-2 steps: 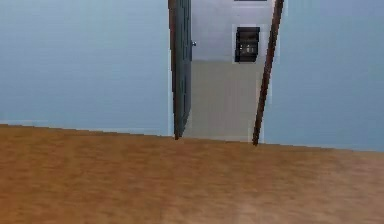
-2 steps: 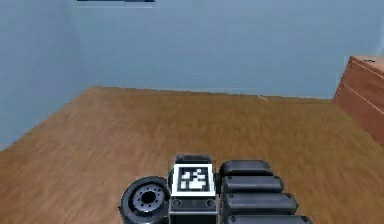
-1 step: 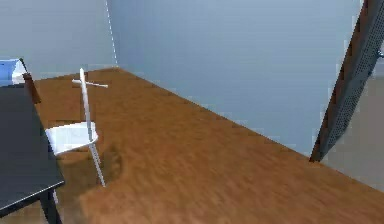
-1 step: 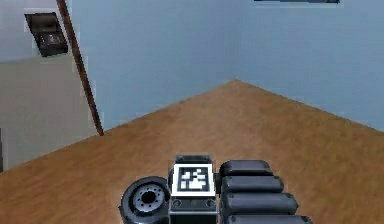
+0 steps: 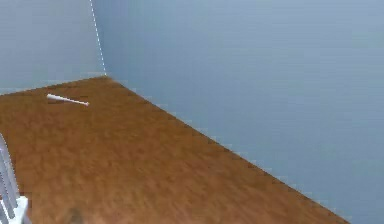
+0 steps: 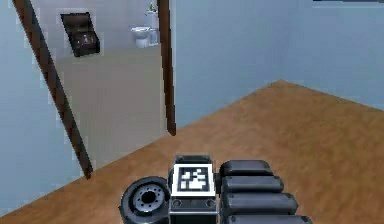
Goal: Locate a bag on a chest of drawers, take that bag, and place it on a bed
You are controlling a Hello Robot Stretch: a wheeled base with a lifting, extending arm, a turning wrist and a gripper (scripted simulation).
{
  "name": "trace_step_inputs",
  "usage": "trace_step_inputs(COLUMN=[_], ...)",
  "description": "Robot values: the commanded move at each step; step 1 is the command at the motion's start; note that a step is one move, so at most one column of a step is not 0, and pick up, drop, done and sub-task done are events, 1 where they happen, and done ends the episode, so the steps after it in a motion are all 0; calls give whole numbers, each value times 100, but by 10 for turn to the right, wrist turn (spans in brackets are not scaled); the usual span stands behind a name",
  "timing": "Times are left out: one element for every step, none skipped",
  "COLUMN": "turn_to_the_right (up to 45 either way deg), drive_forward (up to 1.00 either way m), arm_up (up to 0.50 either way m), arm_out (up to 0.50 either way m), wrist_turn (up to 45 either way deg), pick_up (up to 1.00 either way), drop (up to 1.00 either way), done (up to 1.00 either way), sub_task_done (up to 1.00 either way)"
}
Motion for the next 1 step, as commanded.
trace_step_inputs(turn_to_the_right=[-150], drive_forward=[0], arm_up=[0], arm_out=[0], wrist_turn=[0], pick_up=[0], drop=[0], done=[0], sub_task_done=[0])
